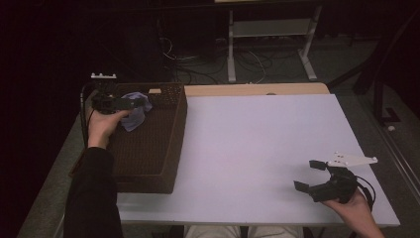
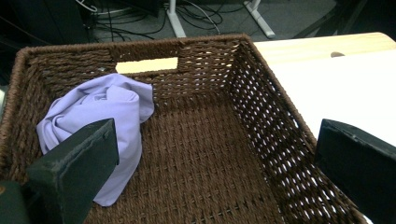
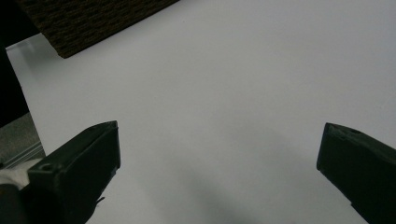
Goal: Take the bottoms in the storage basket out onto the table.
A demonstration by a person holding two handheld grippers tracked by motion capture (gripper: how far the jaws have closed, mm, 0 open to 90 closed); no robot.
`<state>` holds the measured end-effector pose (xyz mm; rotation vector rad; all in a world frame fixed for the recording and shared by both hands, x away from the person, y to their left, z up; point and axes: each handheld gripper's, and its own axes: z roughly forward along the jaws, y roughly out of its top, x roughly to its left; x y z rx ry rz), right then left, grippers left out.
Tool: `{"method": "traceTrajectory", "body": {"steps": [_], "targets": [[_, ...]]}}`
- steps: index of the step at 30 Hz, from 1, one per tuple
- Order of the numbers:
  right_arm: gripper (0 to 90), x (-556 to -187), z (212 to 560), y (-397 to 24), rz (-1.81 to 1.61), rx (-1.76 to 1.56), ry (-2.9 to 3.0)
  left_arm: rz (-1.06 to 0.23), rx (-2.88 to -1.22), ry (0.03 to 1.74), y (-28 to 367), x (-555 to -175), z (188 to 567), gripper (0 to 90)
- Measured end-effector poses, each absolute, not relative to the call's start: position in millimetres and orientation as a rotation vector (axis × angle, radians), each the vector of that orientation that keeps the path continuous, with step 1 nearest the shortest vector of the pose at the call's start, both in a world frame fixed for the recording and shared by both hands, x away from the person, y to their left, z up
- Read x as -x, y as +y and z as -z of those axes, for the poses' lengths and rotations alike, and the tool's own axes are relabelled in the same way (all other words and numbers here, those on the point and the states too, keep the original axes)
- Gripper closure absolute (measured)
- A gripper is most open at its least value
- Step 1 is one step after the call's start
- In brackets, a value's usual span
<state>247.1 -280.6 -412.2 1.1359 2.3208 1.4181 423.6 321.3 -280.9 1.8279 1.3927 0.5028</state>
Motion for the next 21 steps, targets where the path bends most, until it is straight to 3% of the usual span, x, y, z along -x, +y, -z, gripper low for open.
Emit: {"method": "traceTrajectory", "body": {"steps": [21], "targets": [[0.0, -248, 414, -280, -1.416, -1.142, 2.33, -0.545, -1.727, 1.522, 340, -449, 299, 0.0]]}}
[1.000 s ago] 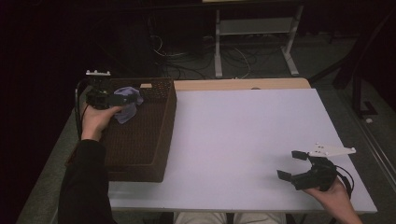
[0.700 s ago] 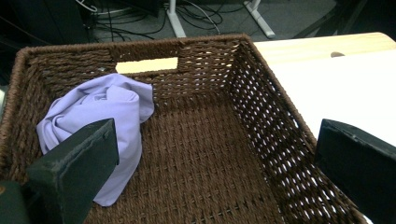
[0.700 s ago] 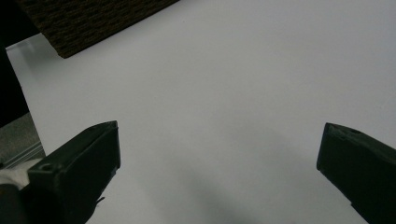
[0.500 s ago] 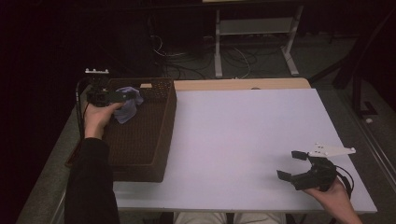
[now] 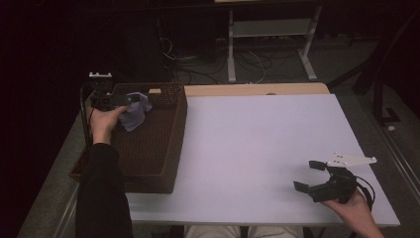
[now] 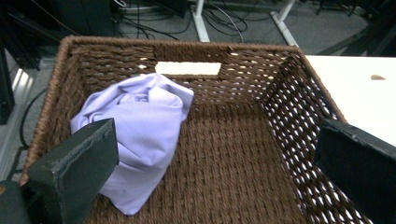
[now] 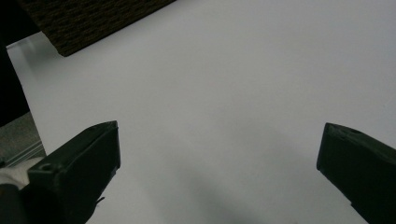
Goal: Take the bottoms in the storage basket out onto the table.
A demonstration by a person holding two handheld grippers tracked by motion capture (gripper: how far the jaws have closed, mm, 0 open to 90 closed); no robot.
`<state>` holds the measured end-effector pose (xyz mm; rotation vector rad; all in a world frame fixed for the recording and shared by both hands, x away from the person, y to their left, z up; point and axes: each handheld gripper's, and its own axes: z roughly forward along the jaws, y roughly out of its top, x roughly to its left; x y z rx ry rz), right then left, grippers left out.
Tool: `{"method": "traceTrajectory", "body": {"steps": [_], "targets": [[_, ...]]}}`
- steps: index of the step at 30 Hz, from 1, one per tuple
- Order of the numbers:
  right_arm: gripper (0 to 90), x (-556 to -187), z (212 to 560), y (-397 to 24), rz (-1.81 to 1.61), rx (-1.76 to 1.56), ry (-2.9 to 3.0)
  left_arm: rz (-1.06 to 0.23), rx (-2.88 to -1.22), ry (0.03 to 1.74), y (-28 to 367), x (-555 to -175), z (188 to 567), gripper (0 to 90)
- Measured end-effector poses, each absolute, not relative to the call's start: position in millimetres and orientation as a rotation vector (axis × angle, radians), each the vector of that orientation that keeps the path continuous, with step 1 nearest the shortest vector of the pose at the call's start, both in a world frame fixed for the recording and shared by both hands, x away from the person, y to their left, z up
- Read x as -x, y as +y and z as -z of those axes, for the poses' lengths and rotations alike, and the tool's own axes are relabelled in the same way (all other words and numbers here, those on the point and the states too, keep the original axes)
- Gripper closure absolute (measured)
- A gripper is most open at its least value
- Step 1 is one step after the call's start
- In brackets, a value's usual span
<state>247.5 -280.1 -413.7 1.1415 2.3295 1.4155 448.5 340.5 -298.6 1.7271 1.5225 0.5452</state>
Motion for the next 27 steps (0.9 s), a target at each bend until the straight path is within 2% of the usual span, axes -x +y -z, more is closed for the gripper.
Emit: {"method": "traceTrajectory", "body": {"steps": [12, 22, 23, 27], "targets": [[0.0, -248, 415, -279, -1.411, -1.139, 2.342, -0.652, -1.622, 1.563, 346, -461, 309, 0.0], [0.0, -248, 416, -279, -1.403, -1.145, 2.341, -0.669, -1.611, 1.578, 347, -473, 325, 0.0], [0.0, -249, 416, -279, -1.399, -1.142, 2.346, -0.667, -1.61, 1.572, 347, -474, 327, 3.5], [0.0, -249, 416, -278, -1.395, -1.138, 2.352, -0.673, -1.603, 1.565, 346, -478, 330, 5.6]]}}
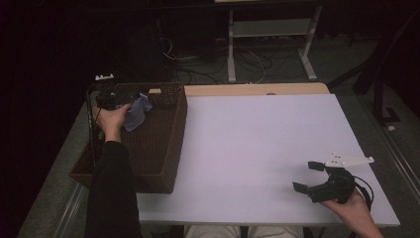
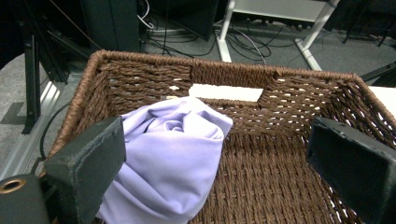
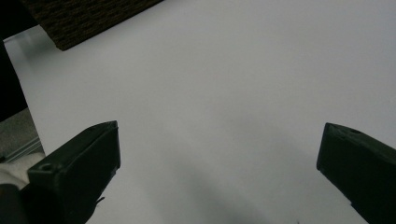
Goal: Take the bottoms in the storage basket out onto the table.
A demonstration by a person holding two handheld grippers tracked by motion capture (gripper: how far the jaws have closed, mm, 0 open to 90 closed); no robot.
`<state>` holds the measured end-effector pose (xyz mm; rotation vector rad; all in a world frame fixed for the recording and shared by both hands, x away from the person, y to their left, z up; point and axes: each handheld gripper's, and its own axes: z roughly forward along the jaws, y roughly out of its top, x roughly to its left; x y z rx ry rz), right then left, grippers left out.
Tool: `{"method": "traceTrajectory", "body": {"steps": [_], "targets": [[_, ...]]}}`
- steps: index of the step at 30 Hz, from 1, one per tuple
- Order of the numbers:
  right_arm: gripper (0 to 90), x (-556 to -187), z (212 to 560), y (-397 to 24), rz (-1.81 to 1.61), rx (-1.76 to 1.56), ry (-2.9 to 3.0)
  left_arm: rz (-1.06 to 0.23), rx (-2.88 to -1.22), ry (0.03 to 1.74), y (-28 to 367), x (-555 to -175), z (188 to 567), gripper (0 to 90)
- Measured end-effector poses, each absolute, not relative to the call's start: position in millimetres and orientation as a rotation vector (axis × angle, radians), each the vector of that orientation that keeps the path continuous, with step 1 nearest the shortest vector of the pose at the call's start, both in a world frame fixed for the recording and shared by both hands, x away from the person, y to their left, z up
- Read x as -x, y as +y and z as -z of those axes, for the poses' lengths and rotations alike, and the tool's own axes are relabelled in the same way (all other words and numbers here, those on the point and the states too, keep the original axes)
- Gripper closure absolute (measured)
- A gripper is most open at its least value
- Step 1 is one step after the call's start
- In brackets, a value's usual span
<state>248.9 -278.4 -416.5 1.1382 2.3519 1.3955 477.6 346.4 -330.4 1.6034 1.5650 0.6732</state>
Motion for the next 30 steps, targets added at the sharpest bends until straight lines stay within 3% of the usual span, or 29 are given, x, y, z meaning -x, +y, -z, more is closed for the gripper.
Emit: {"method": "traceTrajectory", "body": {"steps": [19, 30], "targets": [[0.0, -249, 417, -276, -1.374, -1.129, 2.365, -0.681, -1.643, 1.635, 352, -494, 365, 7.2], [0.0, -249, 417, -276, -1.375, -1.128, 2.364, -0.699, -1.663, 1.64, 350, -496, 370, 12.9]]}}
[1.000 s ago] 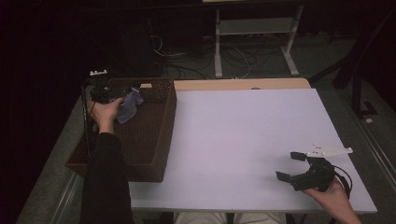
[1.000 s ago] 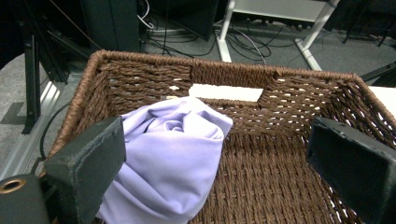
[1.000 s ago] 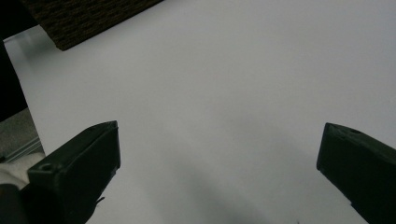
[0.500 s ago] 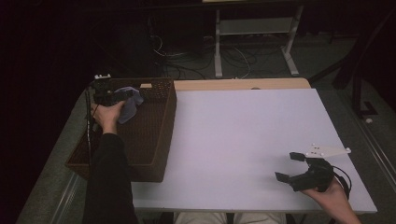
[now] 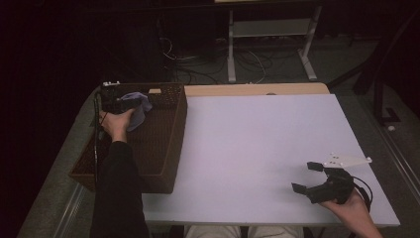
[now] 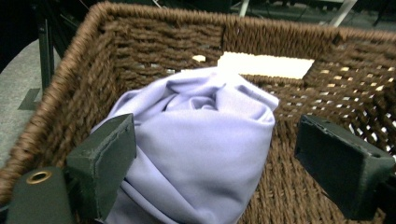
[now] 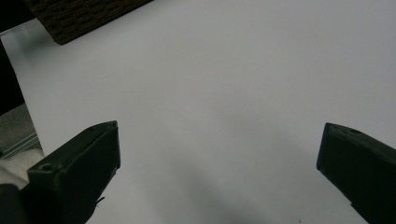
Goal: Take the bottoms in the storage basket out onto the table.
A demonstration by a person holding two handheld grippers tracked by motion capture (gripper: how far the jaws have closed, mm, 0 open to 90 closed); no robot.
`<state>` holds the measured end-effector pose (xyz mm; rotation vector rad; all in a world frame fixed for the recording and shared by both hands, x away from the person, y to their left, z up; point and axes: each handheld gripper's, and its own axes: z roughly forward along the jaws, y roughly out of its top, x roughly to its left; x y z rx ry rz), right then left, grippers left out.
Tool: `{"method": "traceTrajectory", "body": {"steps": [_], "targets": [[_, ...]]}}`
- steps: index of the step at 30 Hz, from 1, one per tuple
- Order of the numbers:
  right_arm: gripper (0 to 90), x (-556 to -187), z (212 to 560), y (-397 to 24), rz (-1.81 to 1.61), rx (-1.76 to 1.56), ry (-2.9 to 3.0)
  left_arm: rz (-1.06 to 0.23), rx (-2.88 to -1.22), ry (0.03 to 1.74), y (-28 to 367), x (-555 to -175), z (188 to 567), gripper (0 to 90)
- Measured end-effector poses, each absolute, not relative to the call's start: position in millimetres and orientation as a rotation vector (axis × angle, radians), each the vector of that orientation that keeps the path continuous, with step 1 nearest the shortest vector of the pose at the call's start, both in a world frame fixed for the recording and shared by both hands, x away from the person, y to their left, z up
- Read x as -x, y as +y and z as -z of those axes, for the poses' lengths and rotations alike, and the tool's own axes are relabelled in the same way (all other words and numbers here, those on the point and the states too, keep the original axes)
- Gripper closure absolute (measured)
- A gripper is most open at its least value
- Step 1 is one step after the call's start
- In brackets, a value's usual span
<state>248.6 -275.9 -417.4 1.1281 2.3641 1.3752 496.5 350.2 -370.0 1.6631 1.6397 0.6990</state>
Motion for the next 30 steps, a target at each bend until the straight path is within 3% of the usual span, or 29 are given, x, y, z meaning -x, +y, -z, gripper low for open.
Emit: {"method": "traceTrajectory", "body": {"steps": [7, 16, 20, 27, 30], "targets": [[0.0, -248.5, 417.4, -275.7, -1.374, -1.129, 2.363, -0.711, -1.712, 1.664, 348.2, -498.6, 375.6, 16.3], [0.0, -248.3, 417.2, -274.9, -1.374, -1.13, 2.362, -0.716, -1.733, 1.724, 349.5, -499.2, 379.0, 29.0], [0.0, -248.1, 417.1, -275.6, -1.377, -1.129, 2.36, -0.734, -1.746, 1.737, 349.6, -498.7, 378.6, 38.0], [0.0, -248.3, 417.1, -274.6, -1.374, -1.13, 2.361, -0.72, -1.741, 1.739, 351.0, -497.7, 376.1, 62.7], [0.0, -248.1, 416.9, -274.3, -1.374, -1.127, 2.362, -0.706, -1.733, 1.749, 351.9, -497.1, 374.9, 67.6]]}}
